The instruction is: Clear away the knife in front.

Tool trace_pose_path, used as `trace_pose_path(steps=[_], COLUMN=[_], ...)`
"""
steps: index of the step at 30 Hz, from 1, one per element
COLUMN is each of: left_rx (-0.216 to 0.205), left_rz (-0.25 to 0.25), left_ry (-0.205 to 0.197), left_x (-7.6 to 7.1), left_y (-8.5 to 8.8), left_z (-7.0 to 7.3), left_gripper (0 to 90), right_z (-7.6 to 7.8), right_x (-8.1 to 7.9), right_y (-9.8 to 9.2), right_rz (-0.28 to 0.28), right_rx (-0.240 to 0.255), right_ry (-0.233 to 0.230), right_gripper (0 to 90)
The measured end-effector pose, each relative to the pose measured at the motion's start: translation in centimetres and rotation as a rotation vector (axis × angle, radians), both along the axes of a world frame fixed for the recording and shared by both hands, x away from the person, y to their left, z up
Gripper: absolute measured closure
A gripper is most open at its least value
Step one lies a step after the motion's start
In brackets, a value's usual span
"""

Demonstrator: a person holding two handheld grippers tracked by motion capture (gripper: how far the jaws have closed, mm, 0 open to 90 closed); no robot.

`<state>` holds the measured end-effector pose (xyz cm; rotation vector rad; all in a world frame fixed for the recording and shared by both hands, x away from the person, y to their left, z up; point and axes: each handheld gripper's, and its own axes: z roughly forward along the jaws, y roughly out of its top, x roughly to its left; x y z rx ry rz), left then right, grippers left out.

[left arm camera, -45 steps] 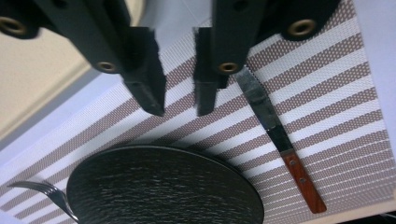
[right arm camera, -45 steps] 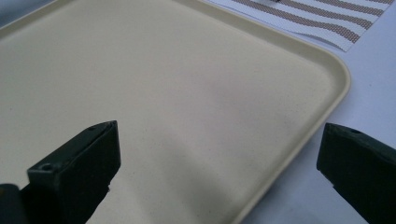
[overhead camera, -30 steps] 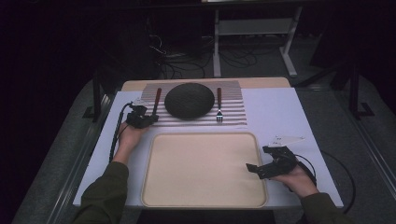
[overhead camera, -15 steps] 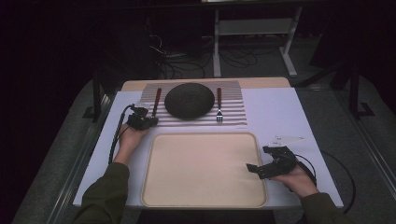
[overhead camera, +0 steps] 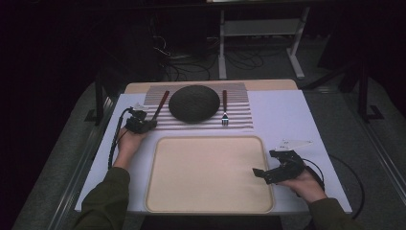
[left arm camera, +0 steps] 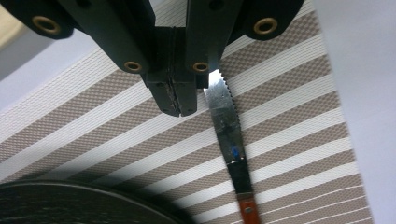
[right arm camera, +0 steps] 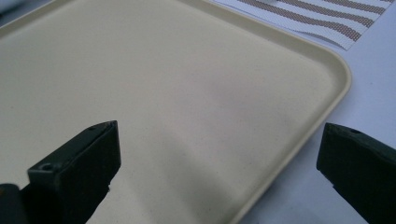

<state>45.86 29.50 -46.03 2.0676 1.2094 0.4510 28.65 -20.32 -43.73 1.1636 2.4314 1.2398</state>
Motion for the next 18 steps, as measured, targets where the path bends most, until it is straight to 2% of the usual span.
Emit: trace_pose_path(steps=[8, 11, 17, 18], left_rx=[0.024, 0.021, 0.019, 0.0], left_rz=[0.035, 0.047, 0.047, 0.028], left_ry=[-0.011, -0.01, -0.011, -0.012], left_x=[0.0, 0.1, 0.0, -0.3], left_y=[1.4, 2.0, 2.0, 1.8], left_z=[0.0, 0.0, 0.1, 0.6], left_gripper=[90.0, 90.0, 90.0, 83.3], right_z=[0.0, 0.0, -0.1, 0.0], right_x=[0.0, 0.0, 0.0, 0.0], right_y=[0.0, 0.0, 0.1, 0.0], right_rz=[0.001, 0.001, 0.002, 0.001], right_rx=[0.0, 0.0, 0.0, 0.001], right_ry=[0.001, 0.001, 0.001, 0.001], right_gripper=[0.0, 0.0, 0.0, 0.0])
